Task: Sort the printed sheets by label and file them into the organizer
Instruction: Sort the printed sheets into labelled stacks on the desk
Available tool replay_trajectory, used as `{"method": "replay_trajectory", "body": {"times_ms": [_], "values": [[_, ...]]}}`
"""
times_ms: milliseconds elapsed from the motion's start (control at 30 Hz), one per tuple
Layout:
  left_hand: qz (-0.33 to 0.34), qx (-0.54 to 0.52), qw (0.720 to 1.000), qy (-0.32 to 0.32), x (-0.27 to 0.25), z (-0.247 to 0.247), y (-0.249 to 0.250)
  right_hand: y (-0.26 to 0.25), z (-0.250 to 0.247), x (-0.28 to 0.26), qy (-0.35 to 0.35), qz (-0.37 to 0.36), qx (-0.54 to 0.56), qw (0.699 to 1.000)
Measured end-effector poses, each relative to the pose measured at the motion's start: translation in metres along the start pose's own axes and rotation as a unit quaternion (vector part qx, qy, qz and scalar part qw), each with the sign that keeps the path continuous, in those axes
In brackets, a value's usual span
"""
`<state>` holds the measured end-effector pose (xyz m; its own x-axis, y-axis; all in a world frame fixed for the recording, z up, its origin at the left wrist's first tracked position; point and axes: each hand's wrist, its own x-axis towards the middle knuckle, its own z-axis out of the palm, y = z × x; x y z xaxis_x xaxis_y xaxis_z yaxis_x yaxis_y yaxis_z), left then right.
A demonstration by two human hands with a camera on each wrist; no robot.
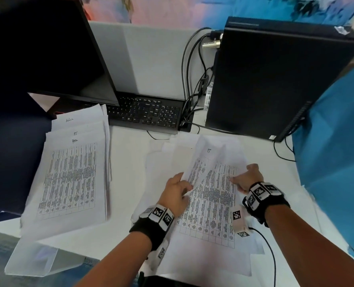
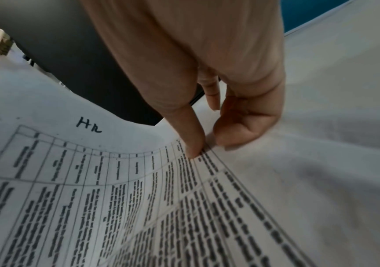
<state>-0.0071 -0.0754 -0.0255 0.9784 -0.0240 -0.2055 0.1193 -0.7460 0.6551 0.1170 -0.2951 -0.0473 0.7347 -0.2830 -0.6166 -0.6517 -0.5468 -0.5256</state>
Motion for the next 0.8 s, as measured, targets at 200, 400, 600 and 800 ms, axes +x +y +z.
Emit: {"method": "replay_trajectory", "body": {"times_ms": [200,400,600,800], "values": [[-0.071,0.041,0.991,0.101,0.001,-0.004,-0.004,0.000,-0.004,-0.003,0.009,-0.019,0.009,1.000],[-0.166,-0.204,0.948,0.180,-0.001,-0.032,-0.016,-0.020,0.007,-0.022,0.056,-0.126,0.001,0.990],[-0.245,-0.366,0.872,0.213,-0.001,-0.043,-0.042,-0.040,0.025,-0.035,-0.008,-0.155,0.136,0.978],[-0.261,-0.400,0.843,0.246,-0.009,-0.053,-0.054,-0.038,0.033,-0.032,0.011,-0.131,0.183,0.974]]}}
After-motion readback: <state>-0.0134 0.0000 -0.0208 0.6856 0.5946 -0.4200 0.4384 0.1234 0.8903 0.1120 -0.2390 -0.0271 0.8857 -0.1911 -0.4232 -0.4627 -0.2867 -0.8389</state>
